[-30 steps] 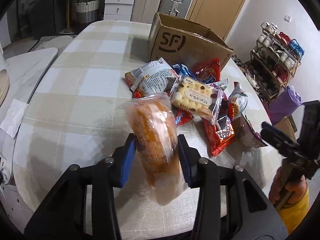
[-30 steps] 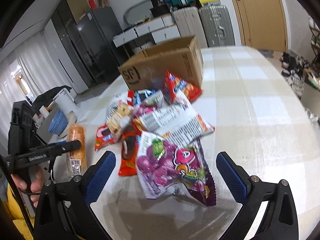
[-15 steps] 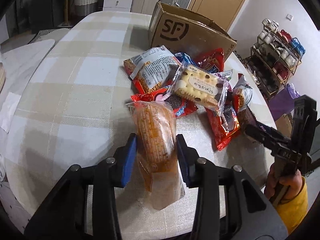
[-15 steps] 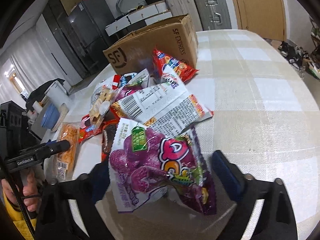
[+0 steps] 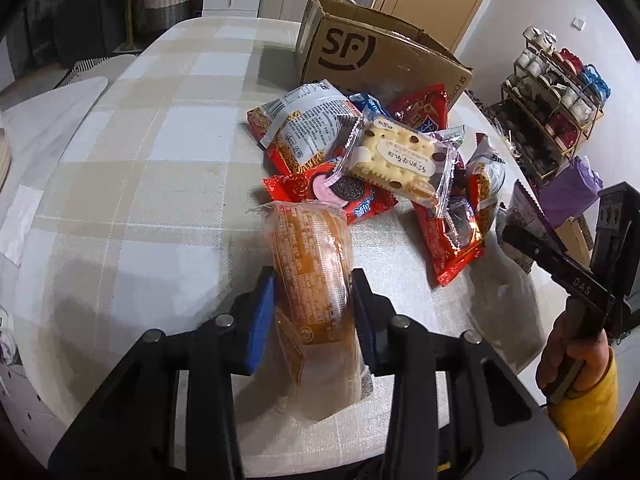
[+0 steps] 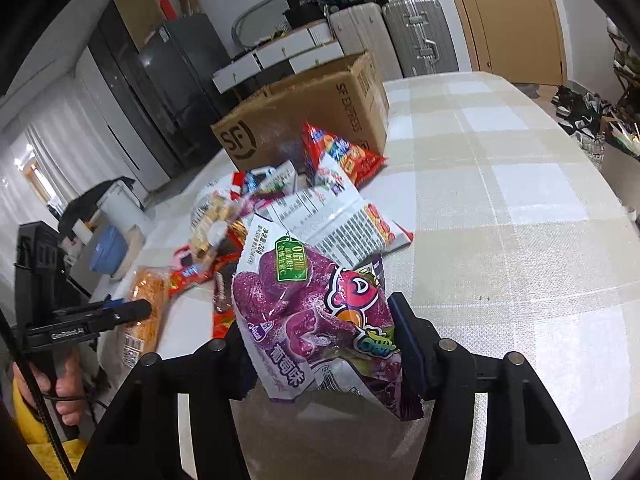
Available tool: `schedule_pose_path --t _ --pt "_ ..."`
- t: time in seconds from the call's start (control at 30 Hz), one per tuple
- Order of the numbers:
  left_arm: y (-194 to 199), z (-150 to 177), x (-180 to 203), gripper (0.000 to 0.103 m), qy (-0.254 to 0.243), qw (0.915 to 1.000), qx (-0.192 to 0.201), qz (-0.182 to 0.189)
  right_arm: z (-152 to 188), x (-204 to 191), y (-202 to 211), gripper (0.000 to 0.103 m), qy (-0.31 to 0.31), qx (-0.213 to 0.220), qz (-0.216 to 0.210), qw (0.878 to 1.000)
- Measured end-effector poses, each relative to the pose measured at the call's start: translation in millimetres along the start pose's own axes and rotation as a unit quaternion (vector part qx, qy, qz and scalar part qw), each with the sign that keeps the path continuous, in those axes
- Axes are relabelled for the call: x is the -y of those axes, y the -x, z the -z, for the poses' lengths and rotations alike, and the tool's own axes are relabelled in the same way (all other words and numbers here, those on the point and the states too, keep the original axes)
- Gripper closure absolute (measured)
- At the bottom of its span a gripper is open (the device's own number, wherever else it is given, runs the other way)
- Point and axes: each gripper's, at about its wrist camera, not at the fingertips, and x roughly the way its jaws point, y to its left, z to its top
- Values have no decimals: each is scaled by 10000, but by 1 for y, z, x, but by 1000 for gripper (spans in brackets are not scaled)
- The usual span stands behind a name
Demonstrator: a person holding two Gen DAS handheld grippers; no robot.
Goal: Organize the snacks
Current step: 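Lift both held bags and carry them over the cardboard box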
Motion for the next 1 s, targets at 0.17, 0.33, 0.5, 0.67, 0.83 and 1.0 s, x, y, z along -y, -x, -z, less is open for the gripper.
schedule_pose_path --t 0.17,0.33,0.5,0.67,0.83,1.0 --pt "12 -2 -5 70 24 9998 154 -86 -2 -3 17 45 -55 226 -147 9996" --pt "30 -8 -8 70 44 9994 338 -35 -8 -11 36 45 -42 467 -322 9984" --pt "50 -18 -7 70 3 9984 561 47 -23 -28 56 45 65 707 -603 9957" --pt "70 -38 -1 70 -106 9964 838 108 -46 -44 68 45 156 837 -904 9923" --pt "89 -66 15 70 -329 9927 1151 180 -72 -52 72 45 129 902 -1170 9889" --pt "101 -96 34 70 -551 9887 1362 282 -99 -59 71 45 173 971 -1289 9867"
